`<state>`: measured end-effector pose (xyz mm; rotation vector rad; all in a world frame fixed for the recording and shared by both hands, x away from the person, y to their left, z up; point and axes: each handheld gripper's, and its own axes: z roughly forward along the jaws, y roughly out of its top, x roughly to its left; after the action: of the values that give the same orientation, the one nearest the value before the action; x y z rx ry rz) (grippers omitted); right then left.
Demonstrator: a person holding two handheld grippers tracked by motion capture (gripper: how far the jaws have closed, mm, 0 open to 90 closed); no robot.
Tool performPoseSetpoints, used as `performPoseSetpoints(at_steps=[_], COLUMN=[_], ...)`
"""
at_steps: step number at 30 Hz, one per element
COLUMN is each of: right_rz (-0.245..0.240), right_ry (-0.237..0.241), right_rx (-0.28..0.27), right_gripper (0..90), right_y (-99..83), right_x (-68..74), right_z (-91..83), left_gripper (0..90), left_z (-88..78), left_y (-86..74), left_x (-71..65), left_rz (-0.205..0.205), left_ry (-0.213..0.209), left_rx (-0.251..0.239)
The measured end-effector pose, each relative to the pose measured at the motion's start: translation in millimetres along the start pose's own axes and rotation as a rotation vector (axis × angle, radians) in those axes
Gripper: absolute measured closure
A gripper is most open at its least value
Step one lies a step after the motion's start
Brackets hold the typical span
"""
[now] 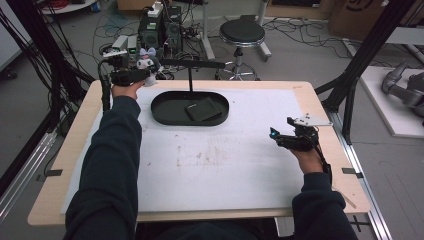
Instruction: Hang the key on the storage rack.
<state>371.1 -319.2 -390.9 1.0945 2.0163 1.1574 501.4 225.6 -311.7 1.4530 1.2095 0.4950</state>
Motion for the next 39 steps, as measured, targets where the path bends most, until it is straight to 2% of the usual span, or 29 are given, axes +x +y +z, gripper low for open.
performPoseSetpoints(at_steps=[3,6,9,13,20,24,27,34,39], right_rz=[-0.003,-0.002,-0.006,-0.013,-0.011,-0.013,-0.014,-0.009,-0.009], right_ry=[0.0,0.0,0.001,0.007,0.011,0.013,0.013,0.011,0.013], right_rx=[0.001,0.006,0.006,0.012,0.015,0.015,0.018,0.015,0.012], right_gripper=[21.8,21.8,21.8,21.8,21.8,21.9,21.9,21.9,21.9], right_y=[-0.4,-0.8,-0.6,-0.3,-0.3,-0.4,-0.4,-0.4,-0.4], right_x=[0.0,0.8,2.1,4.8,5.3,5.0,5.3,4.9,4.2], right_z=[0.2,0.4,1.5,2.7,2.9,3.3,3.3,2.3,2.1], left_gripper=[37.6,37.6,37.5,37.1,36.1,36.1,36.3,36.3,35.7], left_z=[-3.4,-5.5,-5.3,-1.9,9.3,16.6,22.4,31.0,31.9], left_y=[-10.8,-24.4,-33.2,-38.7,-45.8,-50.6,-54.9,-59.7,-60.2], left_x=[7.3,12.8,12.8,10.3,5.1,2.4,-1.7,-8.2,-8.0], left_rz=[-0.019,-0.029,-0.013,0.023,0.068,0.096,0.139,0.149,0.152], left_ry=[0.031,0.034,0.036,0.066,0.116,0.141,0.15,0.143,0.146], left_rx=[0.006,0.016,0.019,0.036,0.097,0.151,0.187,0.201,0.199])
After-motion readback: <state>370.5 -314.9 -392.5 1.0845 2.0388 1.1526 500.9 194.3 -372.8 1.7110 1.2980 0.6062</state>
